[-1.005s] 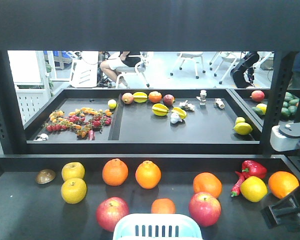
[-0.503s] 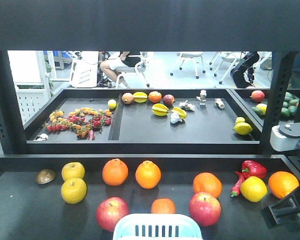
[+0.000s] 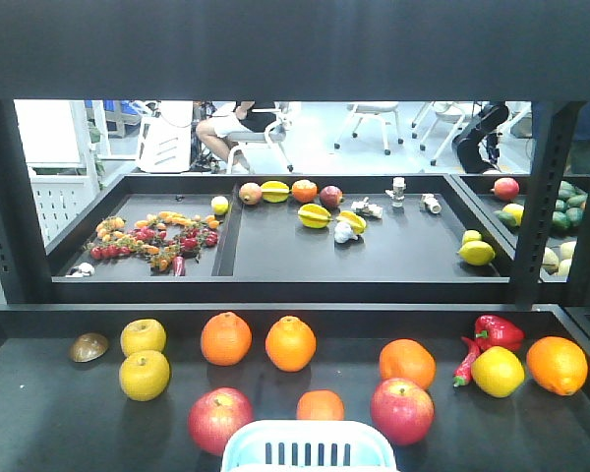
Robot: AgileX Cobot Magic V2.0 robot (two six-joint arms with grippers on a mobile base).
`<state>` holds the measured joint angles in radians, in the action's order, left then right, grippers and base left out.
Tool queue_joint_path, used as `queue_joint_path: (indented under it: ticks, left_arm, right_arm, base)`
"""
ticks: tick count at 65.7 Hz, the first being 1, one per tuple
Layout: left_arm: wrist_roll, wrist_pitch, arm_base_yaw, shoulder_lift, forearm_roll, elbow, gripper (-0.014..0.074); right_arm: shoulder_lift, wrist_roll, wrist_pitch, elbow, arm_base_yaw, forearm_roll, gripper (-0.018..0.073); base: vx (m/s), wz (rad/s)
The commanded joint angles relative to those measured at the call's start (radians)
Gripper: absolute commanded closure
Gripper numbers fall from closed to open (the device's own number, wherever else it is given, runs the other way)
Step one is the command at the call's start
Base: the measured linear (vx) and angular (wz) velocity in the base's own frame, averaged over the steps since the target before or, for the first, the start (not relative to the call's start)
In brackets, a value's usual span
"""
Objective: Pick three apples into basket with both arms
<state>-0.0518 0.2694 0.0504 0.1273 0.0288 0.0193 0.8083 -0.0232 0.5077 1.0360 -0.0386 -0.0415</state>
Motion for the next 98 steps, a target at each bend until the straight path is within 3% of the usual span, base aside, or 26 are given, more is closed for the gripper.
queue_joint_path:
  ticks: [1, 11, 25, 37, 52, 74, 84, 98]
  left_arm:
    - [0.0, -0.069, -0.005, 0.007, 0.003, -0.019, 0.0604]
    - [0.0, -0.069, -0.005, 0.007, 0.003, -0.019, 0.0604]
    - [0.0, -0.069, -0.005, 0.007, 0.003, -0.019, 0.0603]
    - [0.0, -0.069, -0.005, 0.007, 0.003, -0.019, 0.0603]
    - [0.0, -0.069, -0.005, 0.007, 0.003, -0.019, 0.0603]
    - [0.0, -0.069, -0.005, 0.007, 0.003, -0.019, 0.0603]
    - [0.0, -0.069, -0.005, 0.007, 0.003, -0.019, 0.0603]
    - [0.0, -0.069, -0.005, 0.007, 0.003, -0.019, 0.0603]
  right_arm:
    - [-0.136, 0.067, -0.255, -0.113, -0.036, 0.009, 0.0566]
    - [-0.339, 0.117, -0.388, -0.357, -0.036, 0.0, 0.0566]
    - [-0.593, 0.116, -0.473, -0.675, -0.036, -0.005, 0.0566]
    - [-0.79, 0.11, -0.508, -0.843, -0.035, 0.042, 0.0566]
    - [-0.831, 0.112, -0.494, -0.945, -0.035, 0.123, 0.0566]
    - [-0.831, 0.117, -0.524, -1.067, -0.035, 0.115, 0.0566]
    - [-0.831, 0.118, -0.494, -1.065, -0.035, 0.059, 0.0566]
    - [-0.831, 0.117, -0.436, -1.065, -0.035, 0.102, 0.0566]
  base:
    - [0.0, 0.0]
    - [0.0, 0.0]
    - [0.0, 0.0]
    - [0.0, 0.0]
    - [0.0, 0.0]
    - [0.0, 0.0]
    - [0.0, 0.0]
    - [0.0, 0.0]
